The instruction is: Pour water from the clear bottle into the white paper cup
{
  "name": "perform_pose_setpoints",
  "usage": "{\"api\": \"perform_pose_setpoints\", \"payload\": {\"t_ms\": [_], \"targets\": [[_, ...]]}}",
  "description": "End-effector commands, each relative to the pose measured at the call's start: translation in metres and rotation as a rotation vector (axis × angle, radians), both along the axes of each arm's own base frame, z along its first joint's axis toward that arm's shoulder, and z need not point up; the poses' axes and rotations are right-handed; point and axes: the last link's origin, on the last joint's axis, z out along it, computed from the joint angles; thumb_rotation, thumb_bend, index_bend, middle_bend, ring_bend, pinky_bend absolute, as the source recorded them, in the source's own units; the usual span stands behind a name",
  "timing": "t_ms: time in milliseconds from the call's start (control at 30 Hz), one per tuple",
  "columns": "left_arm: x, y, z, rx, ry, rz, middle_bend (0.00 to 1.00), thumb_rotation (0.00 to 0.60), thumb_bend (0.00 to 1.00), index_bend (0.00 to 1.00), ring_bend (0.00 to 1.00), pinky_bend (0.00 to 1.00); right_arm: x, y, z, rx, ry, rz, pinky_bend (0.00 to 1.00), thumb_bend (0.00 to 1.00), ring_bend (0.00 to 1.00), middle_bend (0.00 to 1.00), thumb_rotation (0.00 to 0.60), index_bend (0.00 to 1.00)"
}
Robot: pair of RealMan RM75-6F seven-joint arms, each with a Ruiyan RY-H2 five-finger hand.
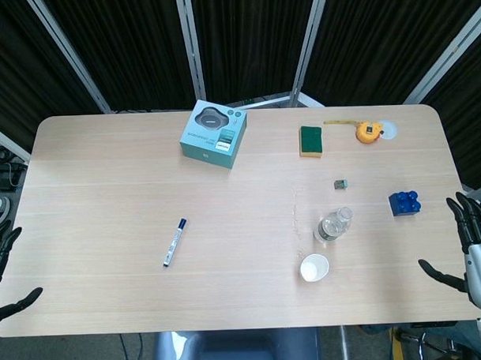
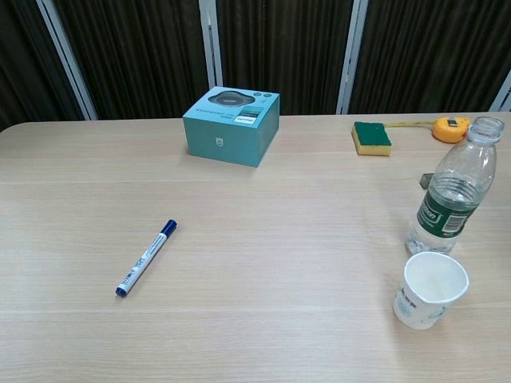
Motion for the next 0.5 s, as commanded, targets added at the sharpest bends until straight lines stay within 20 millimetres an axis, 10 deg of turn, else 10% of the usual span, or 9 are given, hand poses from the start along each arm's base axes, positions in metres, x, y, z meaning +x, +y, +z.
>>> {"api": "perform_pose_setpoints", "payload": {"t_ms": [33, 500], "targets": [[0.0, 0.0, 0.0, 0.001, 0.0, 0.0, 0.0, 0.6, 0.0, 0.0, 0.0, 0.0, 0.0, 0.0, 0.0, 0.001, 0.001, 0.001, 0.0, 0.0, 0.0, 0.0, 0.6, 0.0], [0.0, 0.002, 0.0, -0.004, 0.0, -0.003, 0.0, 0.6, 0.0, 0.0, 0.0, 0.0, -0.026, -0.035, -0.02, 0.23, -0.157, -0.04, 0.0, 0.0, 0.0, 0.0, 0.6, 0.0]]}}
